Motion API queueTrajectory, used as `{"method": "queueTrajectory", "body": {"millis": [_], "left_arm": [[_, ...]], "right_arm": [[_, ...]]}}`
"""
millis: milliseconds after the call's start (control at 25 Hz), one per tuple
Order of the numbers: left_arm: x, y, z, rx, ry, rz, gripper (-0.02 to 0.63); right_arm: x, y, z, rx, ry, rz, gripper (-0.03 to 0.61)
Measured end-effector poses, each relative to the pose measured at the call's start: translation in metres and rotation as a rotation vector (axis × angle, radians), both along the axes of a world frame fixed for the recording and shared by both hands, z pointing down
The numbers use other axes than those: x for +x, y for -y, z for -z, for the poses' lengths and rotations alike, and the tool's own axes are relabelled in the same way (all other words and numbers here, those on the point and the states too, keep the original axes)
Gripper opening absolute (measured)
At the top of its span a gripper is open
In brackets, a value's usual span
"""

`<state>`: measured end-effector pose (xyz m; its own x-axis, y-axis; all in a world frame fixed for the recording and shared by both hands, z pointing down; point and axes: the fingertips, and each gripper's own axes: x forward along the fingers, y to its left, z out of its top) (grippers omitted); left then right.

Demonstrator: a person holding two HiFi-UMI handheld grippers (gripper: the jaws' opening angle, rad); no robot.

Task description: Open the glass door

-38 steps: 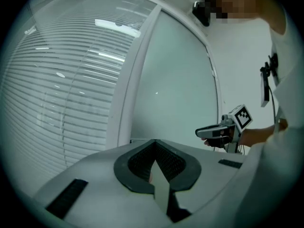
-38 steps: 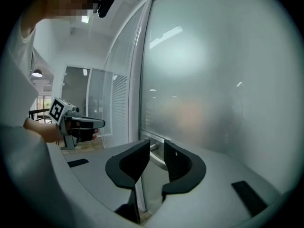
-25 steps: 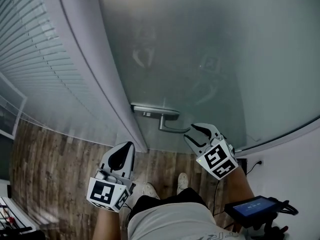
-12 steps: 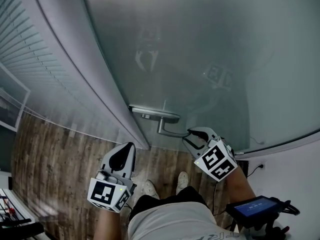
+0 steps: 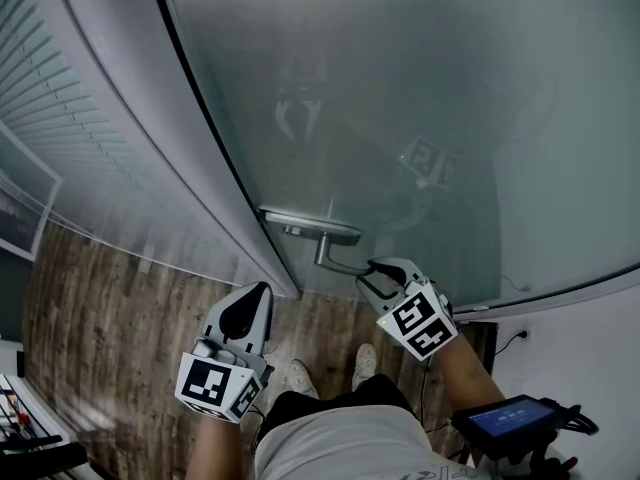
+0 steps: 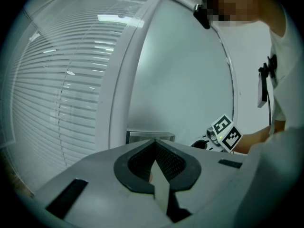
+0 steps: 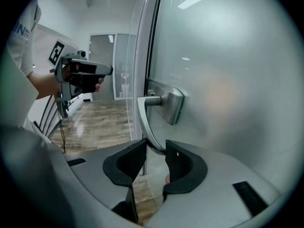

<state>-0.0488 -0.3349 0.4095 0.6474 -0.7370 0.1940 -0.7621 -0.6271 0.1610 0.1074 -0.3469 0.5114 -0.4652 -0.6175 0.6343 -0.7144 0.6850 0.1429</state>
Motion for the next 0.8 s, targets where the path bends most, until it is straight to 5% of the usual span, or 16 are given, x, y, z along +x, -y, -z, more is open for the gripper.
{"method": "queueTrajectory", "body": {"millis": [800], "left_arm": [[0.009,-0.009,0.007,0.011,-0.005,0.010,0.000]], "right_arm": [[0.022,0.032,0.006,0.021,0.035,-0.095,0.127]]}}
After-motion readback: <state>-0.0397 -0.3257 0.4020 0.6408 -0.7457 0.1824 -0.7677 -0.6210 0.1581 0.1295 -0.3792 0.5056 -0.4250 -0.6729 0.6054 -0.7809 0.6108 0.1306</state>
